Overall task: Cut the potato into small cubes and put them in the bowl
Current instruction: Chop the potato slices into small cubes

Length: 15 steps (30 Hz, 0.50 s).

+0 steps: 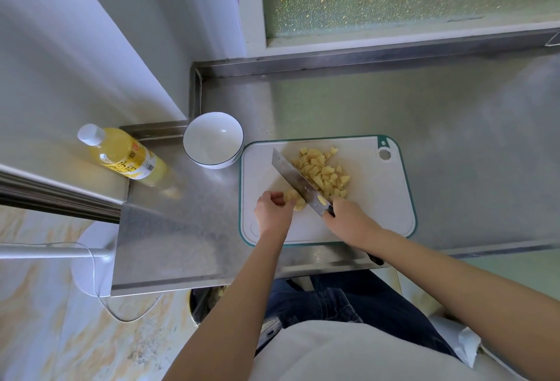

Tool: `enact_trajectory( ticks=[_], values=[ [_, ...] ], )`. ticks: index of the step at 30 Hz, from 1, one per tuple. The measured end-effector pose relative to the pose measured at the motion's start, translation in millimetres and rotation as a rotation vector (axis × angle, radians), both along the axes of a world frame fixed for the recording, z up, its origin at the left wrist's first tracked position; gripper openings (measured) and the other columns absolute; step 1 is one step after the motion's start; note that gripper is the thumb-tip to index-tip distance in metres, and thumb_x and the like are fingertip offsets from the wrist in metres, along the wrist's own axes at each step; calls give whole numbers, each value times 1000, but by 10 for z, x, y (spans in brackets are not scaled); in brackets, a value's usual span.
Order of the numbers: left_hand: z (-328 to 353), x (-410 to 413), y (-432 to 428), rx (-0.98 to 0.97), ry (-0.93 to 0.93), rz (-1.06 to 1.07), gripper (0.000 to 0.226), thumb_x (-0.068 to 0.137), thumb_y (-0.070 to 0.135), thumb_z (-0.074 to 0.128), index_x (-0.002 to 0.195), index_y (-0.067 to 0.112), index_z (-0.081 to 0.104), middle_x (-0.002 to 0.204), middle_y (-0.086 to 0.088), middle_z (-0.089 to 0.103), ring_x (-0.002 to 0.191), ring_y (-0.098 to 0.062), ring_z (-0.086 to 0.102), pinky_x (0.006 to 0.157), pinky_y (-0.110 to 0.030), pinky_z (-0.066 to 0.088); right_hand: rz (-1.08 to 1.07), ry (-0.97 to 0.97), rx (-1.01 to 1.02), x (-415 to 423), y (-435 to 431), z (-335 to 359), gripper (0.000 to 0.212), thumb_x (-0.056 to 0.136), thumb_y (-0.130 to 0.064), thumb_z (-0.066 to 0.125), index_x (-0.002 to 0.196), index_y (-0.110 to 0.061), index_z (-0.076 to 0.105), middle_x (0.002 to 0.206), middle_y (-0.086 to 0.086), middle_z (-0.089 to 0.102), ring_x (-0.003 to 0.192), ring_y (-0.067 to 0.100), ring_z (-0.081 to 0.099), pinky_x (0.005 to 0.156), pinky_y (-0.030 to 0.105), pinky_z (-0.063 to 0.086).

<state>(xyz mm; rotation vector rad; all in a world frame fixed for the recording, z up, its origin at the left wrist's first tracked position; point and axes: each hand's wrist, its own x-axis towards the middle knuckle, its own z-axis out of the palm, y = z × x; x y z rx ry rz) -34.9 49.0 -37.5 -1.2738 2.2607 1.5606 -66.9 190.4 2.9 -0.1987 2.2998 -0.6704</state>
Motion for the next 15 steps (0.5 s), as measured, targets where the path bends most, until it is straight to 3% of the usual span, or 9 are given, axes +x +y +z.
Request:
enact_trajectory(
  ticks=[5, 15],
  values=[
    [36, -36, 8, 44, -43, 40, 27, 81, 15, 69, 105, 9, 60, 91, -1, 60, 81, -15, 54, 67, -24, 41, 23, 40, -35, 26, 6, 113, 31, 95, -13, 39, 66, -20, 30, 60, 0, 39, 52, 12, 35, 47, 22, 24],
    [32, -50, 20, 38, -57, 70, 27, 81, 12, 68, 106, 7, 62, 101, -7, 65, 86, -16, 55, 75, -24, 44, 49, -1, -15, 69, -32, 120, 24, 95, -15, 40, 71, -14, 35, 65, 1, 40, 55, 13, 37, 48, 24, 26]
  ],
)
